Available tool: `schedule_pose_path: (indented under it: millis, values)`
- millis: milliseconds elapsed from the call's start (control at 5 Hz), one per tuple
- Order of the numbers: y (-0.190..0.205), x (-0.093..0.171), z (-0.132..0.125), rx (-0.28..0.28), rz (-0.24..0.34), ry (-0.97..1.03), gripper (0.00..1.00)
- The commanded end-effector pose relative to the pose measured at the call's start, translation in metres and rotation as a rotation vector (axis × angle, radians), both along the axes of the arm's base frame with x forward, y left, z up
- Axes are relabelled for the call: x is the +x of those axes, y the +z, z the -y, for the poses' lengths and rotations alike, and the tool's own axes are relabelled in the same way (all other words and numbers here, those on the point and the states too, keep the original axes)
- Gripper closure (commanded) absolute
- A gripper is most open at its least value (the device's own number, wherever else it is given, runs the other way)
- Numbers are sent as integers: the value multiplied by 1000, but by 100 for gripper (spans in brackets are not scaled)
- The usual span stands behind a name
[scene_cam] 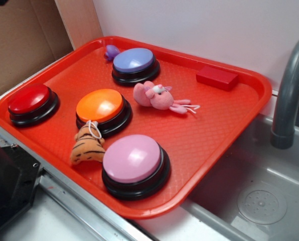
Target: Push the red button.
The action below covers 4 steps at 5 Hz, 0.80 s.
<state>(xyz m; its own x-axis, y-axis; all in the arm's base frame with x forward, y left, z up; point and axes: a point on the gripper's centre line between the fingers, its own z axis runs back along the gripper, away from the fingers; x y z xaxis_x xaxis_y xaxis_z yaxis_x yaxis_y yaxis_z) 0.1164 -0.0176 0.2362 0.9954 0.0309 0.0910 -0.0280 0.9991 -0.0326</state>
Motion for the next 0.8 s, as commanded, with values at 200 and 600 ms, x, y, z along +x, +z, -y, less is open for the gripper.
schedule_pose_path:
  millis: [200, 600]
  values:
    - [-24, 6, -39, -23, -77, 68, 0]
    - [-54, 1, -103, 72, -144, -67, 0]
